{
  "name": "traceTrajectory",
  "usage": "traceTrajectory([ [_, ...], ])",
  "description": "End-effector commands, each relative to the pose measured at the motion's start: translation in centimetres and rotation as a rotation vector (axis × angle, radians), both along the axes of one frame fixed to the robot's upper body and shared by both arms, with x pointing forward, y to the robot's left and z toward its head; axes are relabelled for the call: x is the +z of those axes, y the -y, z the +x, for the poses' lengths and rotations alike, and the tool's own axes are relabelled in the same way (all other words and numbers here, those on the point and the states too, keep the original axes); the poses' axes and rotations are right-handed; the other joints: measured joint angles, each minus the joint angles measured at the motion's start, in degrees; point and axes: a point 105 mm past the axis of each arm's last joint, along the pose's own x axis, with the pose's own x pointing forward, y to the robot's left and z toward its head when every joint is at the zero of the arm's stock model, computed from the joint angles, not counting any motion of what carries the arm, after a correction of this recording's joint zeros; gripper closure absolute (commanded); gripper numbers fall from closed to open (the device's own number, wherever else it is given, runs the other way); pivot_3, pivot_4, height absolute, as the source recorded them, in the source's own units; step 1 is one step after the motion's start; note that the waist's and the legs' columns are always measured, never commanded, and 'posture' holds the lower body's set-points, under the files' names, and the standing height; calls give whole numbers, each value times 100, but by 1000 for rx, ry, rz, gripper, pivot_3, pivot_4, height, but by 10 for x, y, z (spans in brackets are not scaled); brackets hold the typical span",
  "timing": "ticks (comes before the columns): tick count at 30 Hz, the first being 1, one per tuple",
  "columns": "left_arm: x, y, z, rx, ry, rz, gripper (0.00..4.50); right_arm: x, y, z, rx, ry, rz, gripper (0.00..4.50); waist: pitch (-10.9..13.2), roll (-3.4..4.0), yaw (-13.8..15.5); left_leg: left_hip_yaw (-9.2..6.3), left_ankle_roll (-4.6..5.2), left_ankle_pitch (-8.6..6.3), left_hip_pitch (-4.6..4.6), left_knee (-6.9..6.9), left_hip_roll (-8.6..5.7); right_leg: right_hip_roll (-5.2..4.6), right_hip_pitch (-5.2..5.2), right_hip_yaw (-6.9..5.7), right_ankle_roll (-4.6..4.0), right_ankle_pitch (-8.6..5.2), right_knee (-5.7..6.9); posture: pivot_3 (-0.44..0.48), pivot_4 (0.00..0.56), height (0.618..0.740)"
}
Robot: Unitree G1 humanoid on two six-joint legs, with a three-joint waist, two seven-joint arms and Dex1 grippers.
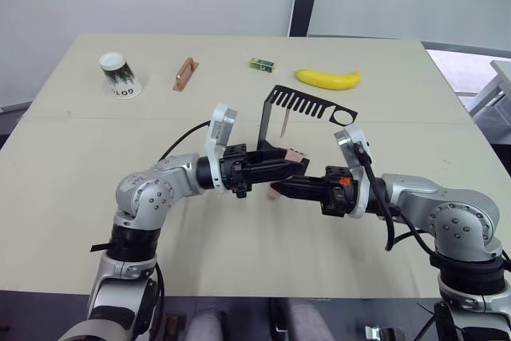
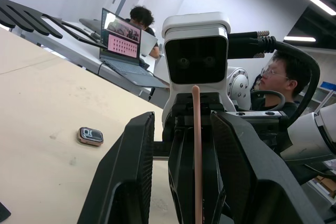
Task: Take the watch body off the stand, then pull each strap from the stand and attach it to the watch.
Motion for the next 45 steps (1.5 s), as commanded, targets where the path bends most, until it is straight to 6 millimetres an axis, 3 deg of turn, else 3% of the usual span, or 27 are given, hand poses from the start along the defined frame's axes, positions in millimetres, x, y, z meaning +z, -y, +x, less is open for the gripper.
traceTrajectory([
  [1, 9, -2, -4, -15, 47, -9, 2642, 6, -3, -3, 15, 26, 5, 4500, 0, 0, 0, 0, 0, 0, 0, 0, 0, 0, 0, 0, 0, 0, 0, 0, 150, 740],
  [13, 11, -4, -4, -30, 50, -27, 2642, 5, -1, -1, 8, 23, 2, 4500, 0, 0, 0, 0, 0, 0, -1, -1, 0, 0, 0, 0, 0, 0, -1, 0, 150, 740],
  [16, 12, -3, -6, -48, 47, -39, 3527, 5, -1, 0, 5, 24, 1, 4500, 0, 0, 0, 0, 0, 0, -1, -1, 0, 0, 0, 0, 0, 0, -1, 0, 150, 740],
  [18, 12, -3, -8, -58, 45, -43, 4447, 5, -1, 0, 3, 25, 3, 4500, 0, 0, 1, 0, 0, 0, -1, -1, 0, 0, 0, 0, 0, 0, -2, 0, 150, 740],
  [33, 12, -2, -8, -67, 33, -59, 4487, 8, 1, -2, 4, 41, -1, 4500, 0, 0, -1, -1, 0, 0, -1, -1, 0, 0, 0, 0, 0, 0, -3, 0, 150, 740],
  [41, 14, -5, -7, -55, 52, -48, 4487, 12, 10, -10, -38, 147, -54, 4500, 1, 1, 6, -2, -1, -1, -1, -4, 0, 0, 0, -1, 0, 0, -5, 0, 150, 740],
  [42, 13, -6, -7, -52, 59, -39, 4500, 12, 13, -14, -41, 154, -60, 3870, 1, 1, 9, -2, -1, -1, -2, -6, 0, 0, 0, -1, 0, 0, -7, 0, 150, 740],
  [45, 10, -11, -10, -56, 94, 14, 4500, 11, 29, -29, -101, 187, -94, 2631, 2, 0, 24, -4, -1, -1, -4, -13, 0, 0, 0, -3, 0, 0, -14, 0, 150, 740],
])
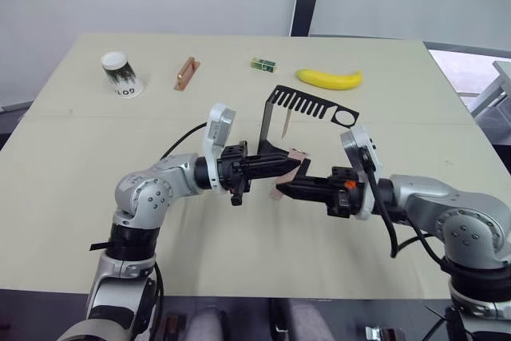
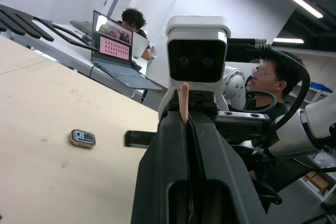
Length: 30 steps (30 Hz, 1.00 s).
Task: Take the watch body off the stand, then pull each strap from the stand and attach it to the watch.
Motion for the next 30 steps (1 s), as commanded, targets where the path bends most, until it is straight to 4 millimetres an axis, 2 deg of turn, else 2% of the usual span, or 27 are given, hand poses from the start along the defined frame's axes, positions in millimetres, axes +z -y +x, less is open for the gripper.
traceTrajectory([
  [1, 7, -5, -8, -27, 94, 32, 4500, 11, 15, -19, -77, 107, -12, 2191, 0, 0, 6, -1, 0, 0, -1, -5, 0, 0, 0, -1, 0, 0, -5, 0, 150, 740],
  [5, 2, -14, -10, -58, 111, 86, 4500, -3, 39, -28, -303, 133, -71, 141, 0, 0, 4, -2, -1, 1, -1, -23, -1, 0, 2, -1, 2, 1, -20, 0, 150, 740],
  [6, -1, -16, -10, -68, 112, 103, 4500, -10, 51, -29, -403, 139, -98, 59, 0, 0, 4, -1, -2, 2, 0, -27, -2, 0, 2, 0, 3, 1, -24, 0, 150, 740],
  [8, -5, -20, -8, -84, 114, 128, 4500, -24, 78, -32, -611, 136, -154, 59, -2, -2, 9, -1, -5, 4, 2, -37, -3, 1, 3, 0, 4, 2, -29, 0, 150, 740],
  [10, -8, -21, -6, -98, 129, 147, 4500, -37, 103, -44, -773, 122, -211, 59, -1, -1, 14, 1, -11, 8, 7, -49, -5, 2, 5, 2, 4, 1, -34, 0, 150, 740],
  [16, -26, -21, -10, -191, 262, 247, 4500, -59, 154, -88, -1073, 59, -301, 59, -2, 1, -13, 12, -15, 13, 17, -56, -8, 7, 8, 12, 4, 2, -30, 0, 150, 740],
  [19, -31, -21, -14, -231, 272, 254, 4500, -61, 162, -101, -1143, 46, -311, 59, -2, 4, -33, 17, -22, 15, 17, -71, -6, 11, 9, 17, -1, -1, -30, 0, 150, 740],
  [23, -33, -19, -14, -237, 266, 248, 4500, -60, 160, -103, -1150, 67, -296, 59, -2, 4, -31, 16, -22, 15, 17, -71, -6, 10, 10, 19, -3, -1, -30, 0, 150, 740],
  [28, -34, -15, -14, -225, 268, 234, 4500, -66, 162, -87, -1079, 79, -289, 59, -2, 3, -16, 13, -14, 12, 17, -65, -8, 9, 9, 18, -2, 0, -34, 0, 150, 740],
  [30, -34, -14, -15, -225, 269, 234, 4500, -70, 166, -72, -1049, 87, -289, 59, -2, 3, -22, 13, -9, 12, 18, -61, -10, 8, 9, 19, 0, 0, -35, 0, 150, 740],
])
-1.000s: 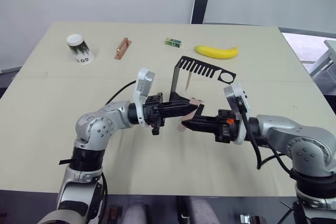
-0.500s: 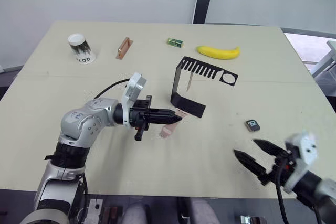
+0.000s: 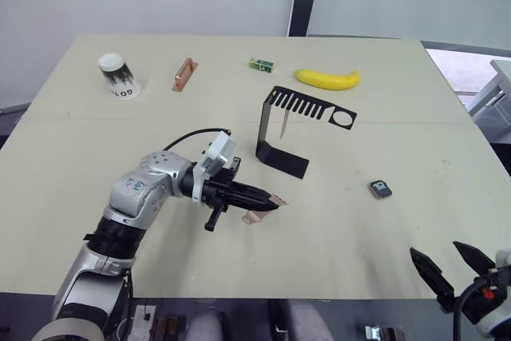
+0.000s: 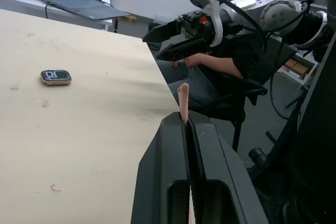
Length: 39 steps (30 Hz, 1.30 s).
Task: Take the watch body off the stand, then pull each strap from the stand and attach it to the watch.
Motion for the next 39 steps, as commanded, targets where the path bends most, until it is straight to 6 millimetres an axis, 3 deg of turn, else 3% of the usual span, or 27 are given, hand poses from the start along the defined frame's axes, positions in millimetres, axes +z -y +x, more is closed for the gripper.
traceTrajectory([
  [1, 3, 2, -3, -3, 33, -5, 4500, -4, 5, 22, 60, 12, -21, 59, 0, 0, -5, 0, 2, 0, 0, 2, -1, 0, 0, 1, 0, 0, 0, 0, 150, 740],
  [8, 5, 2, -3, 15, 39, -4, 4500, -20, 7, 75, 127, 12, -25, 59, 0, 5, 17, -6, 6, 6, 0, 3, -6, 2, -2, 1, 1, 1, 6, 0, 150, 740],
  [15, 6, 3, -1, 56, 66, -11, 4500, -30, 9, 101, 137, 4, -1, 59, 0, 5, 19, -4, 7, 7, 0, 7, -7, -2, -2, 1, 4, 2, 10, 0, 150, 740],
  [30, 8, 4, 0, 87, 84, -17, 4500, -32, 7, 131, 130, 9, -19, 59, 0, 8, 12, 0, 4, 9, 4, 12, -6, -3, -3, 1, 5, 2, 21, 0, 150, 740],
  [38, 8, 4, 2, 100, 77, -21, 4500, -38, 7, 137, 94, -2, -39, 59, -1, 8, 9, 0, 3, 9, 6, 15, -6, -3, -3, 1, 4, 2, 26, 0, 150, 740],
  [39, 8, 4, 2, 101, 76, -21, 4500, -39, 8, 137, 86, -2, -47, 586, -1, 8, 9, 0, 3, 9, 6, 15, -6, -3, -3, 1, 4, 2, 27, 0, 150, 740],
])
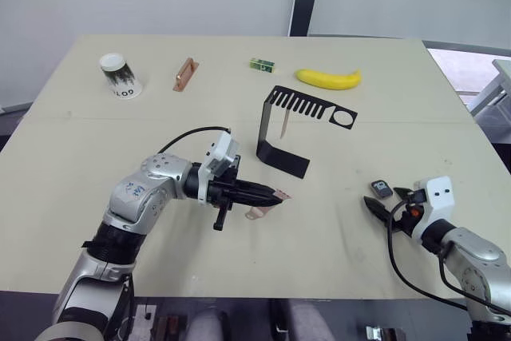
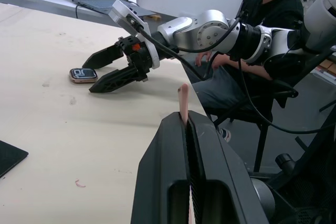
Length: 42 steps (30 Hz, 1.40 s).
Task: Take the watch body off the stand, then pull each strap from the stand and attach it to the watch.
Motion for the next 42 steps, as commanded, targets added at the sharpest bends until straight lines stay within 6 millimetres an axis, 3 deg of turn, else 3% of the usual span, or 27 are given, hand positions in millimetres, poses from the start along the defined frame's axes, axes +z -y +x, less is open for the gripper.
traceTrajectory([
  [1, 8, 0, -3, -4, 31, -27, 4500, -1, 6, 1, -41, 3, -20, 798, 0, 0, 0, 0, 0, 0, 0, 1, 0, 0, 0, 0, 0, 0, 1, 0, 150, 740],
  [2, 8, 0, -2, -2, 27, -28, 4500, -1, 6, 1, -45, 2, -20, 1260, 0, 0, -1, 0, 0, 0, 0, 1, 0, 0, 0, 0, 0, 0, 1, 0, 150, 740],
  [32, 7, 4, -1, 7, 17, -40, 4500, -8, -3, 6, -63, -11, 23, 1260, -1, -1, -19, 1, -1, -1, 1, 37, 1, 0, 0, 3, 0, 0, 28, 0, 150, 740],
  [35, 7, 4, -1, 9, 18, -39, 4500, -8, -2, 7, -62, -10, 23, 2136, -1, -1, -22, 1, -1, -1, 1, 38, 1, 0, 0, 3, 0, 0, 28, 0, 150, 740],
  [37, 7, 4, -1, 11, 19, -38, 4500, -7, -2, 8, -63, -8, 22, 2978, -1, -1, -23, 1, -1, -1, 1, 37, 1, 0, 0, 3, 0, 0, 29, 0, 150, 740],
  [42, 7, 3, -1, 18, 20, -38, 4500, 1, -3, 6, -51, 5, 14, 2982, -1, -1, -23, 1, -1, -1, 1, 38, 1, 0, 0, 3, 0, 0, 29, 0, 150, 740],
])
